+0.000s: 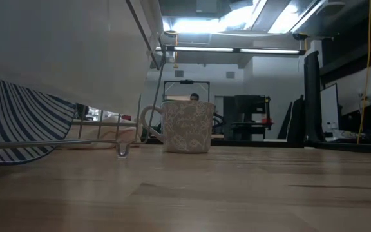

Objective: Sort dishes
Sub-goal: Put the orange patterned plate into the dish rack

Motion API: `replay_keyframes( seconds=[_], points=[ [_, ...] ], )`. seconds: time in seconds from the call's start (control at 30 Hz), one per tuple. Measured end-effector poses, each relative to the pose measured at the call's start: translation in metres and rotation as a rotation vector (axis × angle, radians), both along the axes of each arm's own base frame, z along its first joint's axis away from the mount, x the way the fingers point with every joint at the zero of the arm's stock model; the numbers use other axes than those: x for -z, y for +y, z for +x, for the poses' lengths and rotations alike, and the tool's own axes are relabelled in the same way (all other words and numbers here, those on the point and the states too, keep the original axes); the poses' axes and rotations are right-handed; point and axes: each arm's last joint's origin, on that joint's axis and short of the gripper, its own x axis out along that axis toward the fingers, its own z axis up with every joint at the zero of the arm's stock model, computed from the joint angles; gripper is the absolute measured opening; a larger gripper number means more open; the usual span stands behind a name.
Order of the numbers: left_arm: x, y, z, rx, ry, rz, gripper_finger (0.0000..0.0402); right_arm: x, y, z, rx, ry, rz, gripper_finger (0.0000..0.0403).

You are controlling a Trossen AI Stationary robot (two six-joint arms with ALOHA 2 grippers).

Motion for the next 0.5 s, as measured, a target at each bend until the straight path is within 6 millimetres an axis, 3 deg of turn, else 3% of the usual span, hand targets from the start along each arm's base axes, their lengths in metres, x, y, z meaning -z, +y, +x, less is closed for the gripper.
replay_keyframes(
  seconds=[0.2, 0.5],
  points=[
    [0.0, 0.0, 0.0, 0.0, 0.0, 0.0, 0.0169, 0.011, 0.0, -0.003, 0.001, 0.11, 0.009, 0.0017],
    [0.0, 0.0, 0.0, 0.001, 0.0, 0.001, 0.0169, 0.014, -0.001, -0.009, 0.003, 0.193, 0.043, 0.0017]
  ],
)
